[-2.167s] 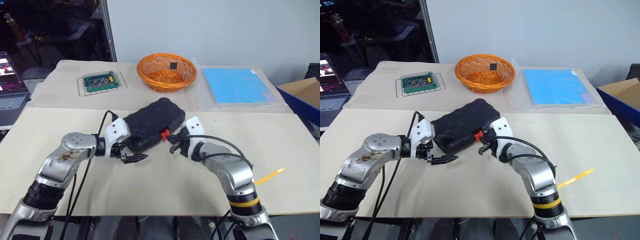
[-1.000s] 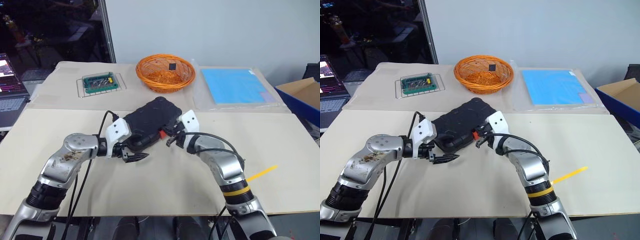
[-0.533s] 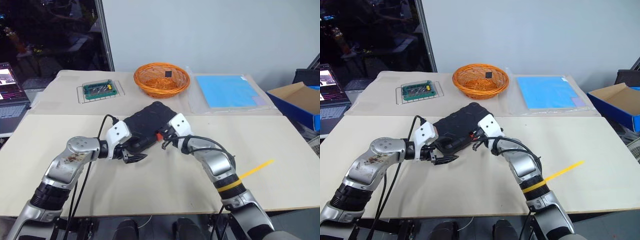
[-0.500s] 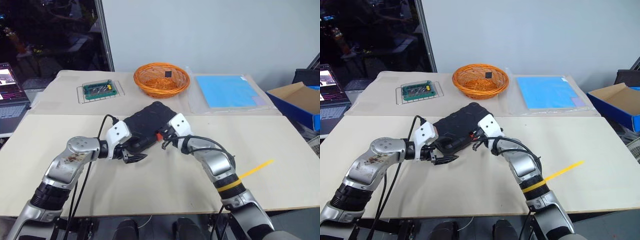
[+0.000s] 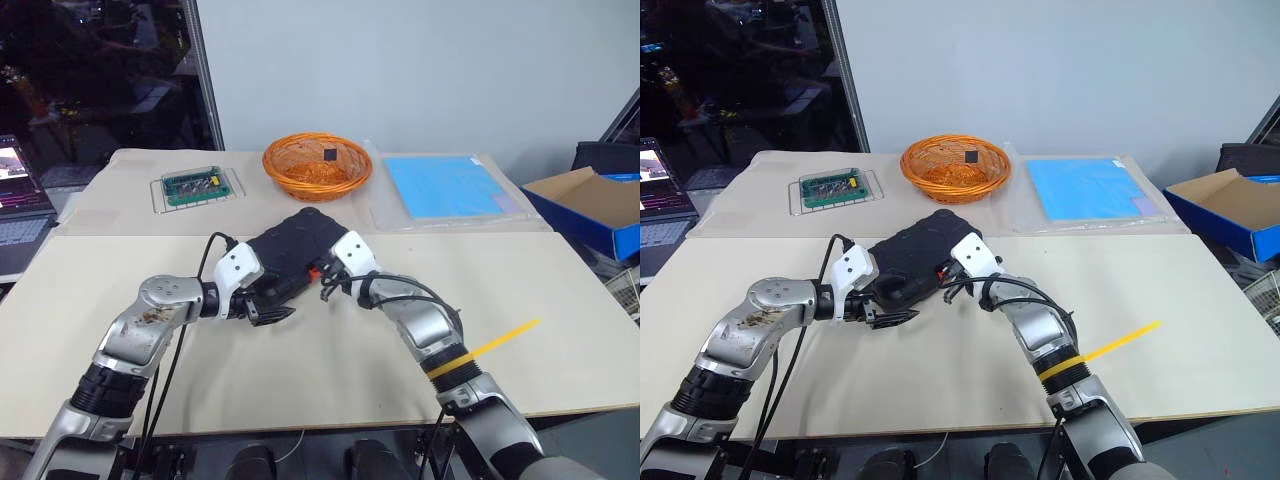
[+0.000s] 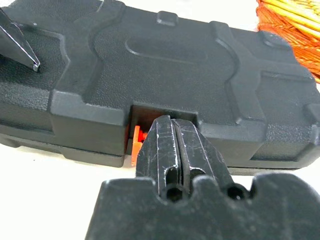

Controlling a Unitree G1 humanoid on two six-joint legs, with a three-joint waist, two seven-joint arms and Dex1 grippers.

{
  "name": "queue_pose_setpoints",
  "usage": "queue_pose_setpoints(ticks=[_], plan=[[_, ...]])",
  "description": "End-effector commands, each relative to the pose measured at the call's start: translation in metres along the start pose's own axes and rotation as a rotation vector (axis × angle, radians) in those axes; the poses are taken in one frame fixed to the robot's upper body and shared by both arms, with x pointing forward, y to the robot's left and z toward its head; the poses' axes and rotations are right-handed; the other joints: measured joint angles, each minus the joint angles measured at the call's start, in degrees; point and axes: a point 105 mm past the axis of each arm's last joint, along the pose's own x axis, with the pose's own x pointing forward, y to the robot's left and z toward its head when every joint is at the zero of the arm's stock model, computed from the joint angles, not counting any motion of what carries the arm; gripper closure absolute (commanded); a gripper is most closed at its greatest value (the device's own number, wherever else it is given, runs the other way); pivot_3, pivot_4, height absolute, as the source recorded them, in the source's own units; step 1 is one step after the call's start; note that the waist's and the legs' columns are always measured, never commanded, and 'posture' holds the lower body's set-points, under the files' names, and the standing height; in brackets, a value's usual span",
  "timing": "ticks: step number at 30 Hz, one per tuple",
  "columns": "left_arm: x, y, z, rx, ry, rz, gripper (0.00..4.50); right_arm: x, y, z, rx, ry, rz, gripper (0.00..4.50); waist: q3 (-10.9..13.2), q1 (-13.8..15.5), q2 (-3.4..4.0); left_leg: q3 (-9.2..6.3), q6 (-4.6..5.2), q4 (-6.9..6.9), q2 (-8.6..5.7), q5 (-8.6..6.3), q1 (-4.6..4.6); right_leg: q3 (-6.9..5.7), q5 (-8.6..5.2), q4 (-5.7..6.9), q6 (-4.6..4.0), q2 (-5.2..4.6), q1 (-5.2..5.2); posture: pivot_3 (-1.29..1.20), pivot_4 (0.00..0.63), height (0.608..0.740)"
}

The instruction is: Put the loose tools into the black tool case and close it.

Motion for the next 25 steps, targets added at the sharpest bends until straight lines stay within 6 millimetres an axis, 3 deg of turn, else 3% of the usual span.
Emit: queue_pose_setpoints(ticks=[1,4,5,9,13,19,20,25], plan=[[-0.012,-0.002,0.028,-0.053,-0.195,0.018,0.0,-0.031,-0.012,0.021,0.072,-0.175,-0.026,4.18,0.2,0.4,0.08,0.04,0.0,-0.16,-0.04,0.0,-0.08,0.0,0.0,-0.06,0.0,-0.12,-0.08,0.0,0.15,0.74],[-0.029,-0.009,0.037,-0.125,-0.291,-0.031,0.0,-0.068,-0.014,0.043,0.071,-0.27,0.026,3.37,0.5,1.1,0.2,0.78,0.16,-0.39,-0.21,0.11,-0.96,-0.1,0.16,0.12,0.24,-0.43,-0.74,0.0,0.15,0.74],[-0.033,-0.009,0.041,-0.148,-0.33,-0.028,0.0,-0.076,-0.013,0.045,0.063,-0.269,0.041,2.97,0.6,1.4,0.27,0.96,0.65,-0.28,-0.21,0.43,-1.3,-0.1,0.43,0.19,0.33,-0.28,-0.93,0.0,0.15,0.74],[-0.057,-0.025,0.033,-0.155,-0.332,0.002,0.0,-0.14,-0.004,0.042,0.019,-0.174,0.166,1.6,0.6,2.0,0.33,0.96,0.61,-0.26,-0.13,0.2,-2.46,-0.06,0.22,0.12,0.59,-0.13,-1.87,0.0,0.15,0.74],[-0.083,-0.036,0.013,-0.193,-0.274,0.043,0.0,-0.188,-0.01,0.037,-0.001,-0.065,0.151,0.18,0.7,2.0,0.28,0.96,0.65,-0.26,-0.06,-0.16,-2.55,-0.05,0.03,-0.2,0.63,-0.04,-1.87,0.0,0.15,0.74],[-0.105,-0.048,-0.003,-0.212,-0.187,0.093,0.0,-0.241,-0.017,0.034,-0.011,0.059,0.095,0.03,1.3,3.0,-0.11,0.97,0.54,-0.05,-0.06,-0.15,-2.15,-0.03,-0.31,-0.14,0.86,-0.04,-1.59,0.0,0.15,0.74],[-0.107,-0.05,-0.005,-0.213,-0.174,0.094,0.0,-0.246,-0.016,0.033,-0.016,0.074,0.094,0.03,1.3,3.1,-0.15,0.97,0.53,-0.04,-0.05,-0.14,-2.07,-0.02,-0.45,-0.15,0.49,-0.04,-1.55,0.0,0.15,0.74],[-0.109,-0.051,-0.007,-0.21,-0.164,0.112,0.0,-0.256,-0.015,0.031,-0.026,0.105,0.091,0.03,1.4,3.2,-0.32,1.05,0.12,-0.03,-0.11,-0.34,-1.65,-0.07,-0.26,-0.17,0.21,-0.25,-1.54,0.0,0.15,0.74]])
